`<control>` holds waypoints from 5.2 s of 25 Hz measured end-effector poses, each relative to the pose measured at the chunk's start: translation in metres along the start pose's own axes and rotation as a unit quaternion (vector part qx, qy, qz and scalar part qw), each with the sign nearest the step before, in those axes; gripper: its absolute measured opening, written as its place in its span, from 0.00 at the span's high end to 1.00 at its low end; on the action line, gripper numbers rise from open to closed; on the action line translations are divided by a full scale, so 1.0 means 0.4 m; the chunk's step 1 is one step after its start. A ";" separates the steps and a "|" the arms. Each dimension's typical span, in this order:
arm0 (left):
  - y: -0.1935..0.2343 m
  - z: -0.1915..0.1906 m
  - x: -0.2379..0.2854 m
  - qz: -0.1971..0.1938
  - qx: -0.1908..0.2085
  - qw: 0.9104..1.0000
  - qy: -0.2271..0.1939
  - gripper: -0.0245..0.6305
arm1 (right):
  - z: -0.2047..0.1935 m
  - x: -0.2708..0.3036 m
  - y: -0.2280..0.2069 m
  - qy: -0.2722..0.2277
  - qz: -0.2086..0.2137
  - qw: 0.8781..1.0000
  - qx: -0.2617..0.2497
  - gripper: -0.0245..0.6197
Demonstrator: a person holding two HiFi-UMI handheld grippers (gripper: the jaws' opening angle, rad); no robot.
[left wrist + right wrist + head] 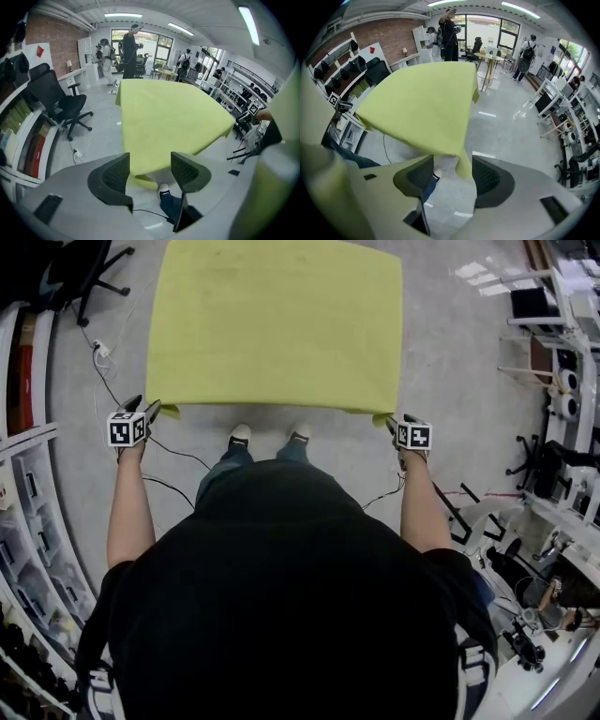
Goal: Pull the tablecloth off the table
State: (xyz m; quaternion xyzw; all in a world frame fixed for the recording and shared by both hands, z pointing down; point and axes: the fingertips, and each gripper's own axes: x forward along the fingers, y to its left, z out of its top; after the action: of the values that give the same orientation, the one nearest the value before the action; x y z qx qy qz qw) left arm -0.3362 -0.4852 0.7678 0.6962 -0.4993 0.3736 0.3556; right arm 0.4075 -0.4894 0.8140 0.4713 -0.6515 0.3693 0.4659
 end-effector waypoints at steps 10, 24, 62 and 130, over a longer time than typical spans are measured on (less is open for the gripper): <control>0.000 -0.115 0.142 0.013 -0.007 0.998 0.057 0.47 | -0.001 0.149 -0.037 0.016 -0.003 1.000 0.008 0.55; 0.027 -0.217 0.259 0.033 -0.005 0.994 0.104 0.42 | -0.016 0.290 -0.038 0.047 -0.004 0.998 -0.050 0.55; 0.032 -0.203 0.239 0.108 -0.021 0.989 0.100 0.93 | -0.052 0.256 -0.104 -0.004 -0.003 0.999 -0.032 0.93; -0.247 -0.953 -0.459 0.076 0.085 0.990 0.084 0.93 | -0.935 -0.335 0.201 -0.093 -0.033 0.995 -0.028 0.93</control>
State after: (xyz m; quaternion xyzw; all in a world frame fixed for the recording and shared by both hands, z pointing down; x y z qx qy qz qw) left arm -0.3449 -0.0508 0.7733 0.6499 -0.4858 0.4978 0.3065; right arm 0.4437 -0.0865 0.7923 0.5116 -0.6865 0.2895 0.4281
